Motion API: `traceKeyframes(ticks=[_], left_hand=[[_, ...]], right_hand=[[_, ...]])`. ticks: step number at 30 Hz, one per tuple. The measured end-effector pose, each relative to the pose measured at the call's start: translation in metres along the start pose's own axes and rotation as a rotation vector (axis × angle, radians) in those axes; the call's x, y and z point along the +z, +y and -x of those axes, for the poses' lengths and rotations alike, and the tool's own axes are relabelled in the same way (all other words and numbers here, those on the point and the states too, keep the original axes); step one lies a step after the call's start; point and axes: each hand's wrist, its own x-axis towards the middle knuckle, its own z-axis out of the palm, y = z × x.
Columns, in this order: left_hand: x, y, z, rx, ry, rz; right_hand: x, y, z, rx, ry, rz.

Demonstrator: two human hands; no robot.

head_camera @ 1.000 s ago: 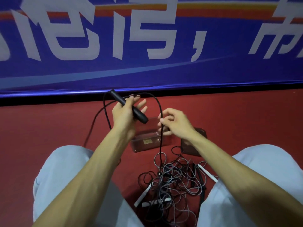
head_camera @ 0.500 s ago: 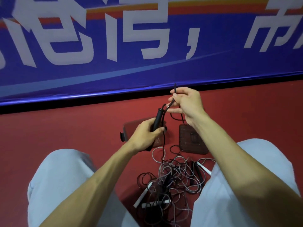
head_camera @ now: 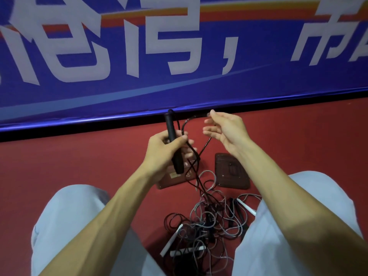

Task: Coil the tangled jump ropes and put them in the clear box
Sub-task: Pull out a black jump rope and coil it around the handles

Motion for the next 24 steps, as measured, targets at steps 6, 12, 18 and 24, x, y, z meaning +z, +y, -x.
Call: traceKeyframes(ticks=[6, 12, 18, 24], left_hand=[[-0.009, 0.031, -0.001, -0.010, 0.096, 0.451], [-0.026, 0.040, -0.007, 0.025, 0.218, 0.746], [-0.038, 0.032, -0.013, 0.059, 0.336, 0.720], [-0.041, 0.008, -0.020, -0.114, 0.384, 0.396]], right_hand=[[0.012, 0.011, 0.008, -0.013, -0.227, 0.272], [0.020, 0.028, 0.018, 0.035, -0.660, 0.556], [0.022, 0.045, 0.020, -0.126, -0.748, 0.855], [0.021, 0.029, 0.020, -0.143, -0.324, 0.390]])
